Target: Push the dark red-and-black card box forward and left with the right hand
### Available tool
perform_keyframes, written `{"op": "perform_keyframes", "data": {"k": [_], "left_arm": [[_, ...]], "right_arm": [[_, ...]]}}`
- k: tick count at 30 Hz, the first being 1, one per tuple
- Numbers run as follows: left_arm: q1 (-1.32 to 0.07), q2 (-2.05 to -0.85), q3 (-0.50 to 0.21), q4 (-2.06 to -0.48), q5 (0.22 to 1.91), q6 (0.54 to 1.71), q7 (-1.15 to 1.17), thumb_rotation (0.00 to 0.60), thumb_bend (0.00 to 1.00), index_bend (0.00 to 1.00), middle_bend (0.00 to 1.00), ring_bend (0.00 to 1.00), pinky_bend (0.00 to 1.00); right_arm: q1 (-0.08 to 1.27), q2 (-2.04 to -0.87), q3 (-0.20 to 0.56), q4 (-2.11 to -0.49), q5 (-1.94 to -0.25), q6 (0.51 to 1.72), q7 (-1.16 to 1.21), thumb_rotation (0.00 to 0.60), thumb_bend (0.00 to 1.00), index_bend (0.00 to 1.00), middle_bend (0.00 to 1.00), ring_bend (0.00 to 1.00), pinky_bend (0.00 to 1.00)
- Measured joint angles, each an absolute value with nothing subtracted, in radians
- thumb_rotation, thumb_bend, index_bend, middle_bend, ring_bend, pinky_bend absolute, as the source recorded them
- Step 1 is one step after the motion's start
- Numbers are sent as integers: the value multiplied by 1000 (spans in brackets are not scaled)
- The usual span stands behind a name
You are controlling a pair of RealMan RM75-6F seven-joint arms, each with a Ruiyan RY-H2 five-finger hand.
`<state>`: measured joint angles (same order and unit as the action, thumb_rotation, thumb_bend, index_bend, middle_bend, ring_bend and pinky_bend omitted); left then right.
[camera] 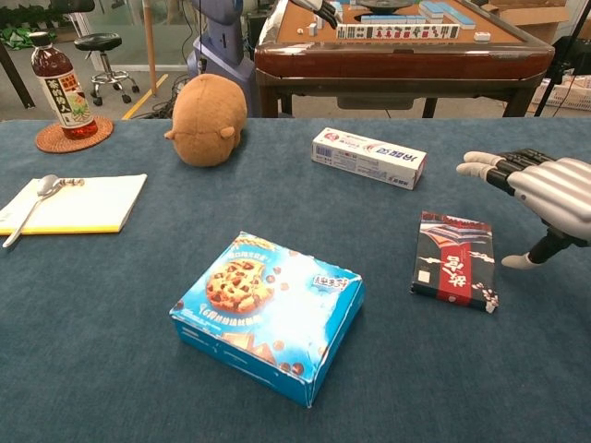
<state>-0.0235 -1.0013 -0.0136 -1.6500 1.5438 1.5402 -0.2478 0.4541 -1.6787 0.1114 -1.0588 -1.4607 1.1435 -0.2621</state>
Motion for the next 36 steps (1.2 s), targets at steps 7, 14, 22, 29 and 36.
{"op": "perform_keyframes", "data": {"k": [7,14,22,29,36], "left_arm": [[-25,-1003,-12,-1650,1543,1536,-243,600,484,468,716,689,800],[-24,-1002,-12,-1649,1545,1538,-245,600,484,469,716,689,800],[-22,-1001,-13,-1650,1544,1542,-250,600,484,469,716,689,799],[-22,-1000,-13,-1648,1543,1541,-253,600,484,468,716,690,800],[-20,-998,-13,-1647,1542,1544,-259,600,484,468,716,689,800]], "right_arm": [[477,-1716,118,-1007,-1433,1108,-262,600,0,0,0,0,3],[490,-1737,119,-1000,-1426,1104,-258,600,0,0,0,0,3],[504,-1755,123,-1009,-1415,1096,-260,600,0,0,0,0,3],[525,-1774,133,-1022,-1406,1086,-277,600,0,0,0,0,3],[550,-1790,146,-1035,-1398,1081,-321,600,0,0,0,0,3]]}}
